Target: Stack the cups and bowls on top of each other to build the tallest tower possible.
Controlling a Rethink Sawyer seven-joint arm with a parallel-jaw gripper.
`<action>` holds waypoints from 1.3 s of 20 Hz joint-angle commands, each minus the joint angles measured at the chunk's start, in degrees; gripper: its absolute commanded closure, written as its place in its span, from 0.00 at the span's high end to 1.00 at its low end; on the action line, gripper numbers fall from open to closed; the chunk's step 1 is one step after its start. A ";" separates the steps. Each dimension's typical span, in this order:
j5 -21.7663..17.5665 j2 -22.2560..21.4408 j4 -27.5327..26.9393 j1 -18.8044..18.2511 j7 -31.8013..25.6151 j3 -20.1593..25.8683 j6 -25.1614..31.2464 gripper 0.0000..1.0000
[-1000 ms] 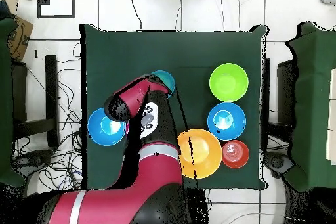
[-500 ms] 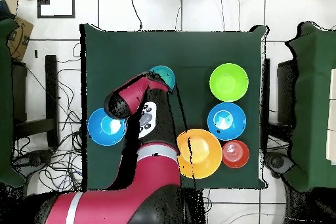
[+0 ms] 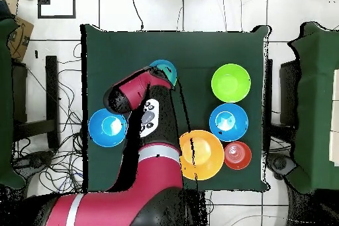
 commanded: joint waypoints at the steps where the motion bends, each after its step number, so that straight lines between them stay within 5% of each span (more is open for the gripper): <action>1: 1.73 2.40 -2.80 -0.33 3.03 2.98 4.30 0.00; 26: 1.99 4.62 -3.20 -0.07 -0.43 3.02 10.79 0.00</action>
